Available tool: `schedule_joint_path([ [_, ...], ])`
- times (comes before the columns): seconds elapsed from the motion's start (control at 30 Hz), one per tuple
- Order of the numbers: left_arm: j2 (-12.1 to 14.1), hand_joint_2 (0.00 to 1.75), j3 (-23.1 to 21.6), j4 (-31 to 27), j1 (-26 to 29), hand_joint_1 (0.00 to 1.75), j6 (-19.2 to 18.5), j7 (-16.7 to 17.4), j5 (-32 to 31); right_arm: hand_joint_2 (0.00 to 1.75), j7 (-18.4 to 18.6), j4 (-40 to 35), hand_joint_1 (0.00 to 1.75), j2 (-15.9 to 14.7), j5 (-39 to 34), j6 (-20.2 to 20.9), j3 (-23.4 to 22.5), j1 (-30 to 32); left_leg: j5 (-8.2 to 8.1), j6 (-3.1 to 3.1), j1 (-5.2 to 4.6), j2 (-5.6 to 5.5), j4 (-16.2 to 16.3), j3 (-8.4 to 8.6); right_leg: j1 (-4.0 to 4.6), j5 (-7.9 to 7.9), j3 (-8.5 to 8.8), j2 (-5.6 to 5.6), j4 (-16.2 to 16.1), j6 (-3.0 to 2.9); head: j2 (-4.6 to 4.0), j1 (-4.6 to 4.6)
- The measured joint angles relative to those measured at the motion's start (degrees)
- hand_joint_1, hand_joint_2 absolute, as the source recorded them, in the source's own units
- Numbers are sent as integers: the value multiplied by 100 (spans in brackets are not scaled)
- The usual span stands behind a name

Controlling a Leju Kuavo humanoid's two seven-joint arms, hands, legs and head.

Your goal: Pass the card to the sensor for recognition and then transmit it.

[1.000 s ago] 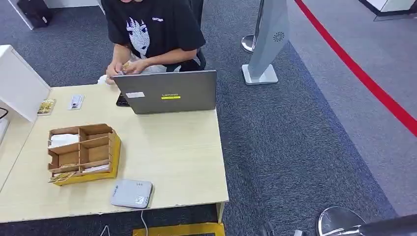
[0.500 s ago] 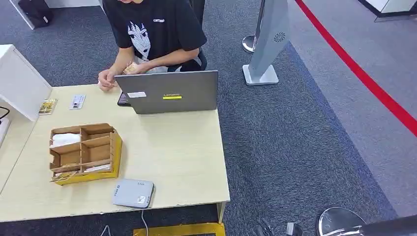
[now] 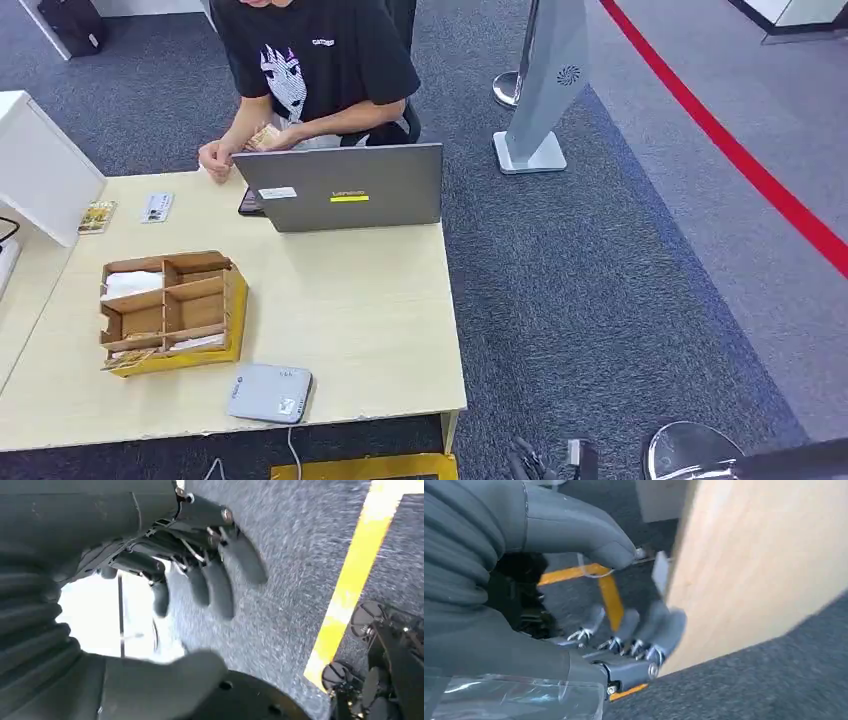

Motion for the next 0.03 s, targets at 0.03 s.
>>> schedule_joint_path([
  [0.03,11,175,-184,0,21,0,-11,-24,88,175,66,-11,0,-13,-22,-42,90,30,0,0,0,0,0,0,0,0,0,0,0,0,0,0],
])
